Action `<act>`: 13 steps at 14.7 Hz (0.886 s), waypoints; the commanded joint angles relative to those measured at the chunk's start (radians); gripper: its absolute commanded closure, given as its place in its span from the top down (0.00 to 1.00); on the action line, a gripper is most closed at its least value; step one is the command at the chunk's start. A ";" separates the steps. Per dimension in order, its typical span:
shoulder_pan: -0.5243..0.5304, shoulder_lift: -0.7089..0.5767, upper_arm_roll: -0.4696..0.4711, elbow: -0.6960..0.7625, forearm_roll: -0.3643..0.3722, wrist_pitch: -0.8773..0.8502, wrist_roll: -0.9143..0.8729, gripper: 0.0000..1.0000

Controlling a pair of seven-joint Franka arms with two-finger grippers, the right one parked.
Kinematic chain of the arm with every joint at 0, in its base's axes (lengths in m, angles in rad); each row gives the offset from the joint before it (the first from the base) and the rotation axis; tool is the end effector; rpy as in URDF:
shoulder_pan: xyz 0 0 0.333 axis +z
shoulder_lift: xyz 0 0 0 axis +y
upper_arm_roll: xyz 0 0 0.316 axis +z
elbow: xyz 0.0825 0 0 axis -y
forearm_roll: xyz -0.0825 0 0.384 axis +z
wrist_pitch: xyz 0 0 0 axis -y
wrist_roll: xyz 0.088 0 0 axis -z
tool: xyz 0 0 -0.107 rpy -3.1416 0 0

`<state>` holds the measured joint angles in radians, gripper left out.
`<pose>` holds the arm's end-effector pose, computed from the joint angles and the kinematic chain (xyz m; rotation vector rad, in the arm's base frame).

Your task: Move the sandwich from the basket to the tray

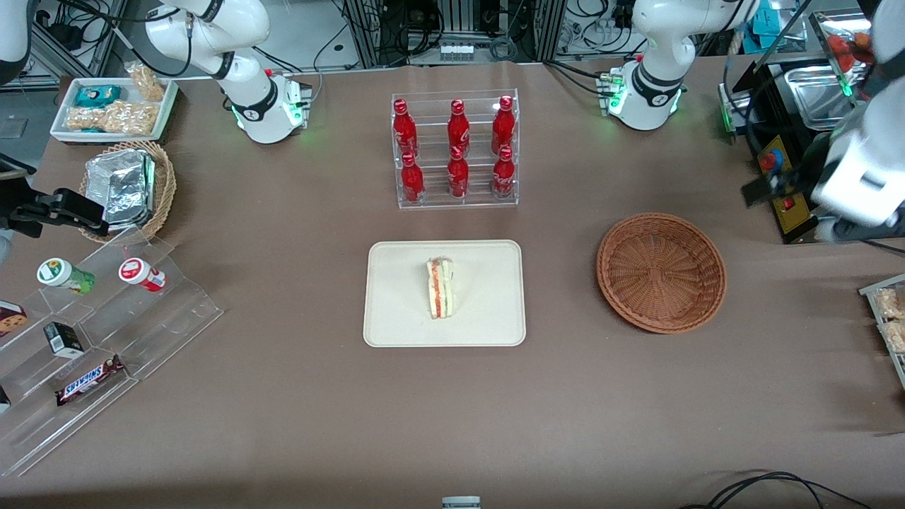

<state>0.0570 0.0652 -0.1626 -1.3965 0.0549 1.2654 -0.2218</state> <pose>0.5389 -0.0465 0.6452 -3.0478 -0.1936 0.2846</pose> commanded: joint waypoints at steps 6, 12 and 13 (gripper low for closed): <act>-0.020 -0.120 -0.008 -0.058 -0.021 -0.029 0.093 1.00; -0.005 -0.119 -0.015 -0.076 -0.029 -0.018 0.065 1.00; -0.003 -0.119 -0.015 -0.078 -0.027 -0.018 0.065 1.00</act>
<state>0.0394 -0.0434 -0.1682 -1.4667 0.0305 1.2473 -0.1437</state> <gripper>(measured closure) 0.000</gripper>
